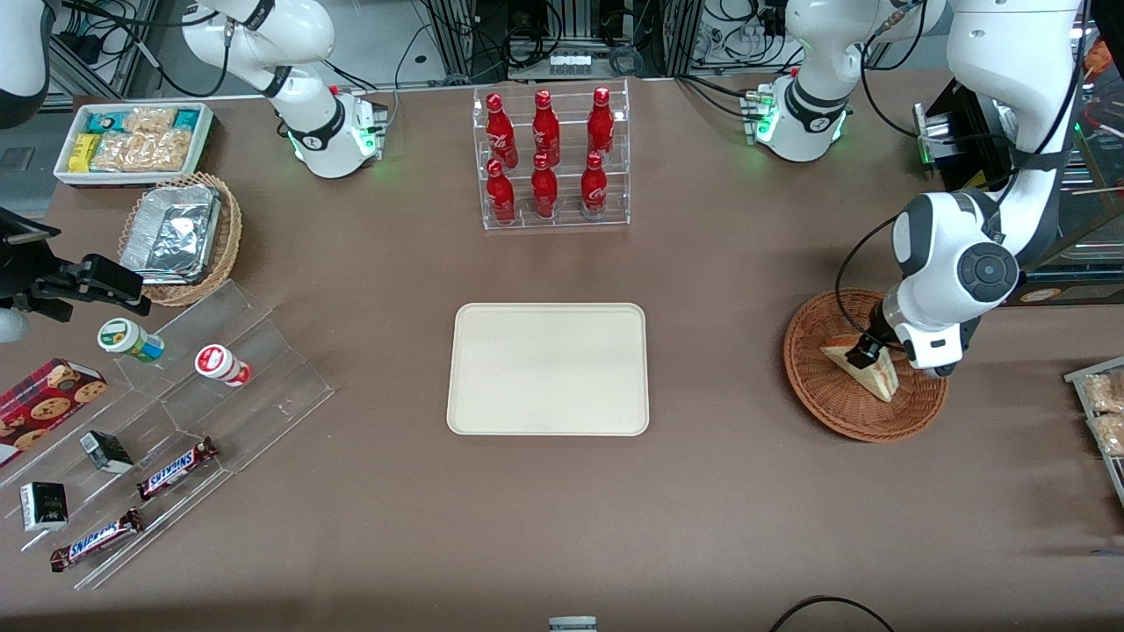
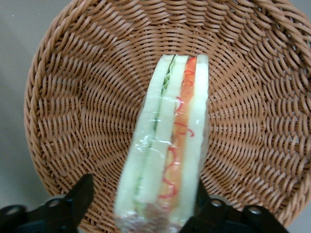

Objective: Place sandwich from basket to tray
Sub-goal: 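Close the left gripper on the wrapped sandwich and lift it, then carry the sandwich with the left gripper over the cream tray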

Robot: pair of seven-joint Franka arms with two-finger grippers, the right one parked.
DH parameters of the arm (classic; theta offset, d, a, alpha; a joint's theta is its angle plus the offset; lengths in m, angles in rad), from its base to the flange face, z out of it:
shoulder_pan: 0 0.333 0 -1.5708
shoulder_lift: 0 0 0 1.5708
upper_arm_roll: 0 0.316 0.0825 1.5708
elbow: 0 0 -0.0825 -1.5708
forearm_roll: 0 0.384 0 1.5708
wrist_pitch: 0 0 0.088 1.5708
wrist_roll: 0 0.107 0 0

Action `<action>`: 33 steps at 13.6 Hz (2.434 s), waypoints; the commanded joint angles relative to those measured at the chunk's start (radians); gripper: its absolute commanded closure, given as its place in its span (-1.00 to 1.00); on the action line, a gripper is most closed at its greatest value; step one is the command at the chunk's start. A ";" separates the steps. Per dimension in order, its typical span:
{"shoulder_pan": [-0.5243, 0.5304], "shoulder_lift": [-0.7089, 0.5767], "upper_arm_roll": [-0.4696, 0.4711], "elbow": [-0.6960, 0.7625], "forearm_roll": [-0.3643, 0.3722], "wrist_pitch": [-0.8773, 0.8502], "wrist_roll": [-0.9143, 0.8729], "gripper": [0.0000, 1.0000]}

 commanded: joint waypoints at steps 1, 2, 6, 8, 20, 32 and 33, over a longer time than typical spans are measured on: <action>0.009 0.007 -0.005 0.001 0.041 0.012 -0.020 0.48; 0.009 0.004 -0.005 0.004 0.041 0.008 -0.020 0.77; -0.013 -0.005 -0.005 0.051 0.050 -0.069 -0.047 0.98; -0.067 -0.042 -0.006 0.076 0.110 -0.176 -0.047 0.96; -0.507 0.025 -0.014 0.484 0.093 -0.456 -0.046 0.93; -0.733 0.380 -0.015 0.650 0.073 -0.146 -0.144 0.93; -0.747 0.389 -0.014 0.654 0.075 -0.147 -0.165 0.93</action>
